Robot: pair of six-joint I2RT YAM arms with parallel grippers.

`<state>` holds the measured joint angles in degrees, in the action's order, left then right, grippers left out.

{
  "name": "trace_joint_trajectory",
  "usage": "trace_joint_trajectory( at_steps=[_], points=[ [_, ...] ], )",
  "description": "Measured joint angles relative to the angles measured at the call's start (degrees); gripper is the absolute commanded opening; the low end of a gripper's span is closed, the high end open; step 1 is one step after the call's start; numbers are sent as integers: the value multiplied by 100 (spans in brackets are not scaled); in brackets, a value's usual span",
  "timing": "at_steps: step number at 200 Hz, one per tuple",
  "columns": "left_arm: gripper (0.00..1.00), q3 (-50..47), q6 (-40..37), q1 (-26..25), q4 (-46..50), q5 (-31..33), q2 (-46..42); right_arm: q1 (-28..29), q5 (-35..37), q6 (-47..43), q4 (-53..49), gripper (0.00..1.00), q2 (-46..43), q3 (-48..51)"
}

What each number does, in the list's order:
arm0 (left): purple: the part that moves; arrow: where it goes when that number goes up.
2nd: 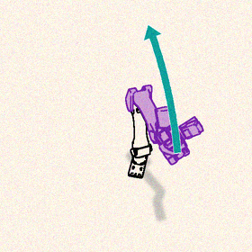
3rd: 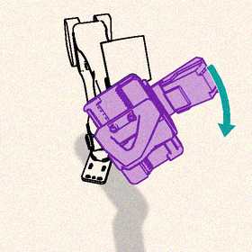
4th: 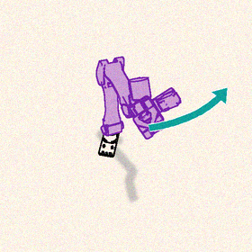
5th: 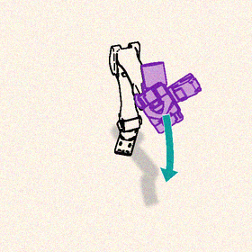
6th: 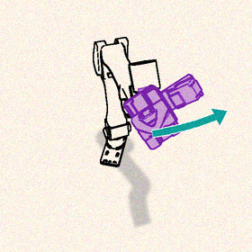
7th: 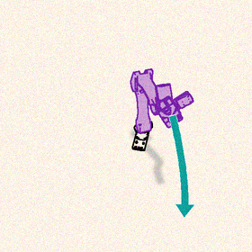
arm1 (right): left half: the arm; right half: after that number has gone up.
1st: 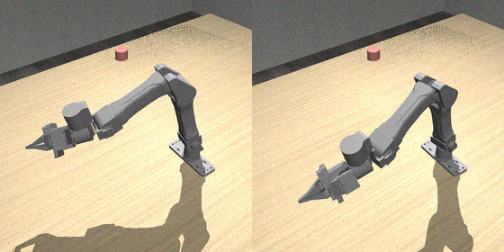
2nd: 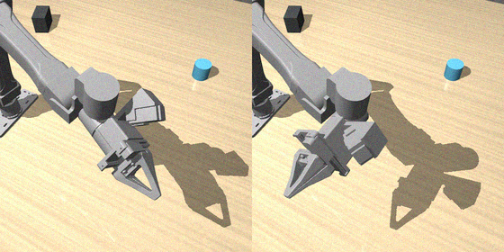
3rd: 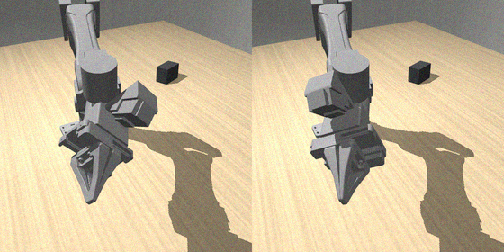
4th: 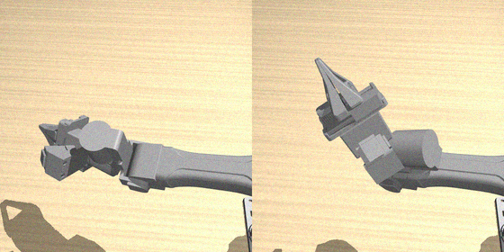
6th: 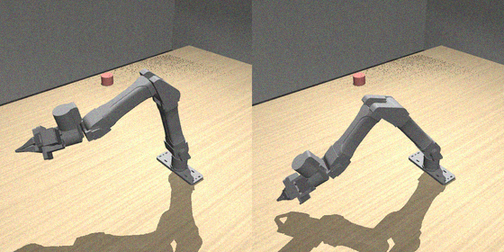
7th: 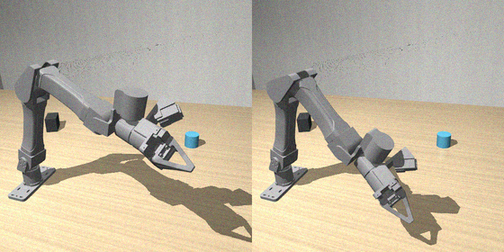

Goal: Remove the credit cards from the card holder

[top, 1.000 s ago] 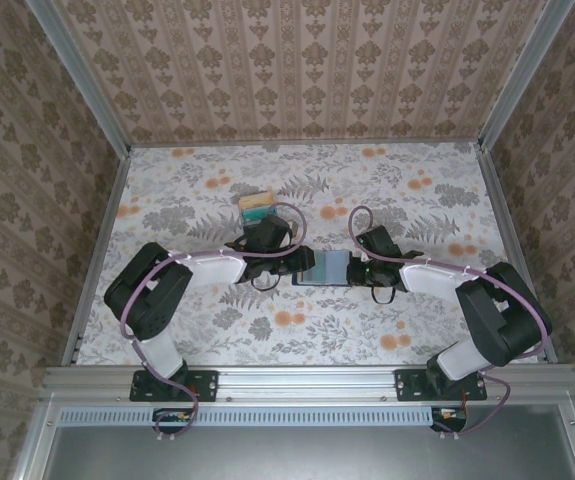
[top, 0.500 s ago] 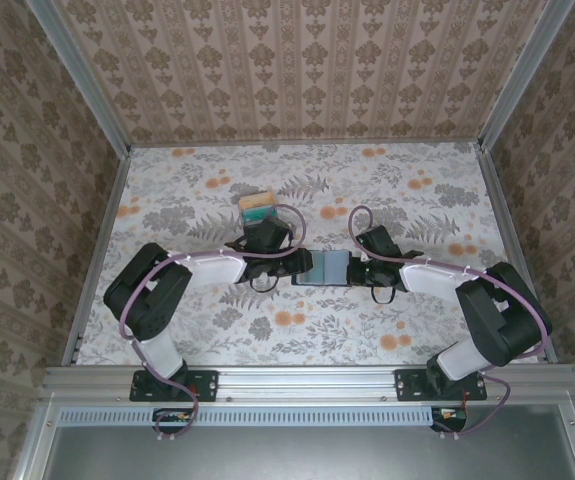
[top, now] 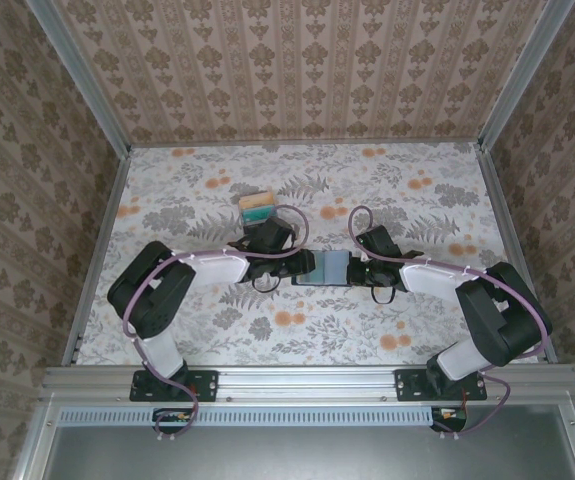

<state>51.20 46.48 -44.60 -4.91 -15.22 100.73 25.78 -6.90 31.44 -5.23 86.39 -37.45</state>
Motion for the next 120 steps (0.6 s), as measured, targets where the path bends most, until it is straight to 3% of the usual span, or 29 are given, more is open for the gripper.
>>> trace_joint_trajectory(
  at_steps=[81,120],
  points=[
    [48,85,37,0,-428,-280,240,-2,0,0,-46,8,0,0],
    [60,85,92,-2,-599,-481,245,0,0,0,-59,8,0,0]
  ],
)
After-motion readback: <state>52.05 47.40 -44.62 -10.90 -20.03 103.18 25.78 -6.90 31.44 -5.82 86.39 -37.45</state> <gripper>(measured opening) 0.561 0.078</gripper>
